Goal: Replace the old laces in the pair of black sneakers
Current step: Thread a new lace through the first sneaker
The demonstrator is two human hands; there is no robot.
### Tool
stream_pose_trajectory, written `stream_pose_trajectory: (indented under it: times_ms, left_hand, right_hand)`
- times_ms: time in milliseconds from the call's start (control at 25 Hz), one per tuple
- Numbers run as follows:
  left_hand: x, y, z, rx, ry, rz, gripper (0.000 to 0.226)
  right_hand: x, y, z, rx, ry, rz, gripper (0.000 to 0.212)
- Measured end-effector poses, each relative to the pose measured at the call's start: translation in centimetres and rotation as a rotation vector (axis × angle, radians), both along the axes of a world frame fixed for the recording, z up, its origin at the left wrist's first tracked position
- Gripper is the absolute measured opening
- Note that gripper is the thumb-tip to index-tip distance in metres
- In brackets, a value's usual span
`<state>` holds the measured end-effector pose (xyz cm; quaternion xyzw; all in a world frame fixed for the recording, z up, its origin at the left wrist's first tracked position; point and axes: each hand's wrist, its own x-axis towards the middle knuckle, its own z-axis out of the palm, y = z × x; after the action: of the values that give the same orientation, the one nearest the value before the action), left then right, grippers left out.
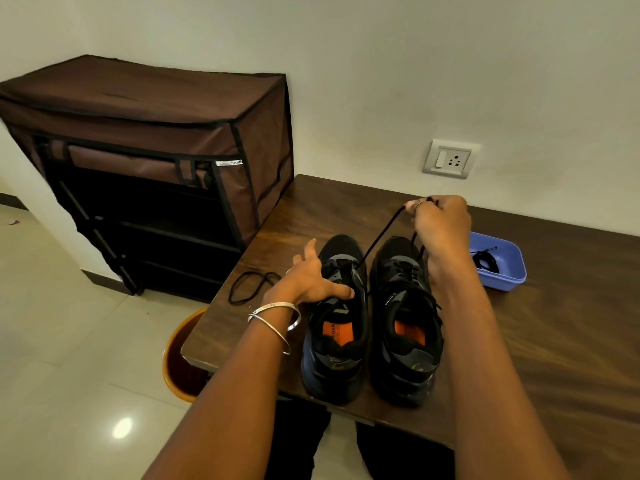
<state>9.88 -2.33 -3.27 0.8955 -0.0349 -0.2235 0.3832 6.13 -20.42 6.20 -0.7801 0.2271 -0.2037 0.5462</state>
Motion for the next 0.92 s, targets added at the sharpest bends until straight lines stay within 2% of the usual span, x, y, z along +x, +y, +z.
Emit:
stream_pose_trajectory:
  times_ms: [160,320,360,480,520,600,640,720,800,920]
  left_hand:
    - [0.0,-0.2,-0.2,-0.003,0.02,-0.006,0.13]
    - [0.2,0.2,-0.1,-0.015,0.031,-0.001,0.128]
    - [0.0,0.2,0.0,-0.003,0.031,0.002,0.126]
    - [-0.1,0.4,0.5,0.158,-0.028,-0.024,0.114]
    - [-0.2,0.4,1.0,0.227,-0.072,-0.04,0.109]
    - [-0.2,0.3,1.9,0.293,-0.143,-0.085,0.094]
    - [-0.2,0.2,2.1,0.268,-0.14,-0.111,0.088]
    - [-0.5,-0.2,2.2,0.182,-0.083,-0.141,0.081]
    - [-0.9,-0.6,2.2,0.198,-0.079,-0.137,0.078]
    - [-1.1,-0.9,2.4,0.283,-0.151,-0.104,0.064]
  right_hand:
    - [-0.5,0.1,0.3,-0.092,-0.123,-0.091,0.022]
    - [-0.4,0.2,0.3,-0.278,-0.083,-0.094,0.009]
    - [-0.4,0.4,0.3,-0.345,-0.04,-0.084,0.017]
    - [-0.6,1.0,0.4,-0.559,0.129,0.002,0.065]
    - [-0.7,1.3,0.5,-0.589,0.128,0.044,0.07]
    - [-0.4,1.6,0.5,-0.504,0.08,0.172,0.065]
    - [-0.1,1.7,0.3,-0.434,0.095,0.246,0.061]
    - [0.5,1.9,-0.3,-0.381,0.252,0.389,0.058]
    - [1.2,2.3,-1.4,-0.341,0.409,0.479,0.052]
    - [1.6,3.1,-3.8,-0.154,0.464,0.515,0.032]
